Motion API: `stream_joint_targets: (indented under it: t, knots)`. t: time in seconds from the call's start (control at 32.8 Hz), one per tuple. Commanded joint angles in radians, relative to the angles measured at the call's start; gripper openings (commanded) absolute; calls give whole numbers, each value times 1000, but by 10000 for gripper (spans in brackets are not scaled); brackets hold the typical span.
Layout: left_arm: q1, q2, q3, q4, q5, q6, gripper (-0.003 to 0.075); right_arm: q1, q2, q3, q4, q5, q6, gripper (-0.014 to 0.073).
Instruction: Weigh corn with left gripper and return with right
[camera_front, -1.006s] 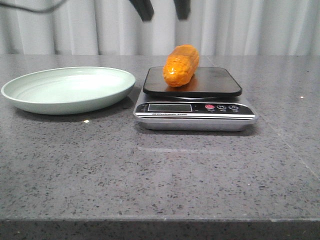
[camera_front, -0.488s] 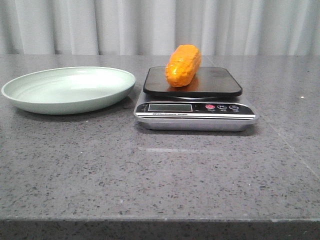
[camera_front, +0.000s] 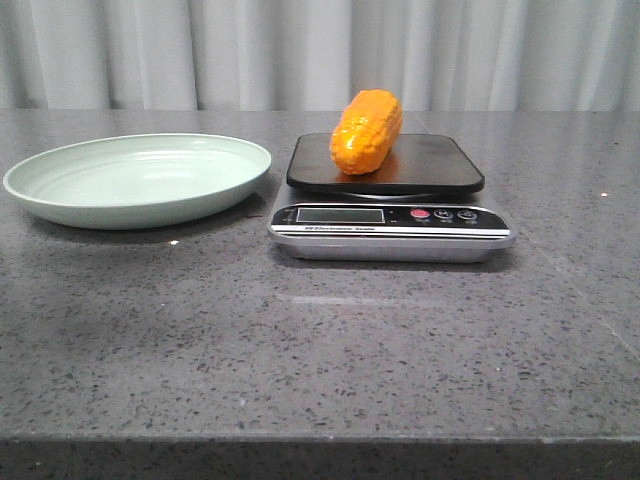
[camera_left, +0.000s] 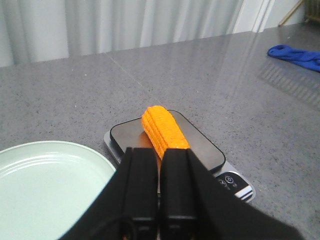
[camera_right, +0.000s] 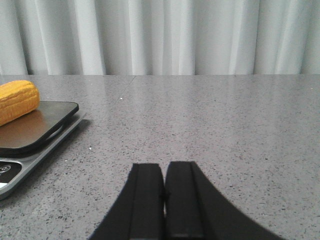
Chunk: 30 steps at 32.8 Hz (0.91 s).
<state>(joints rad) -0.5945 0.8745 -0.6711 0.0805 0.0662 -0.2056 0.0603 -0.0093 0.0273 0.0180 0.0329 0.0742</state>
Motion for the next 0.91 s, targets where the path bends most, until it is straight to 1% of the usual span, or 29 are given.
stream_joint_targets:
  t: [0.0,0.06,0.18,0.24,0.34,0.4,0.49,0.55,0.64,0.76,0.88]
  knots:
    - [-16,-113,98,67,-181,1,127,-5,-17,-7,-7,-88,-2,165]
    - [-17,-186,152,97,-192,1,127,-5,-17,-7,-7,-89,-2,165]
    - [-17,-318,236,97,-176,1,127,-5,-17,-8,-7,-134,-2,165]
    - [-17,-382,257,99,-142,1,127,-5,-17,-8,-5,-175,-2,165]
    - [-17,-476,275,134,-47,1,127,-5,-17,-22,-4,-208,-2,165]
    - [-17,-528,275,150,42,1,127,-5,-11,-59,-4,-179,-2,165]
    - [-17,-609,275,157,161,1,127,-5,30,-150,-4,-81,-2,165]
    - [-17,-642,275,157,215,1,127,-5,90,-239,-4,-13,-2,165]
    - [-17,-676,275,157,251,1,127,-5,205,-349,2,59,-2,165]
    - [-17,-680,275,157,251,1,127,-5,343,-471,27,122,-2,165]
    - [-17,-680,275,149,251,1,127,-5,428,-495,27,88,-2,165]
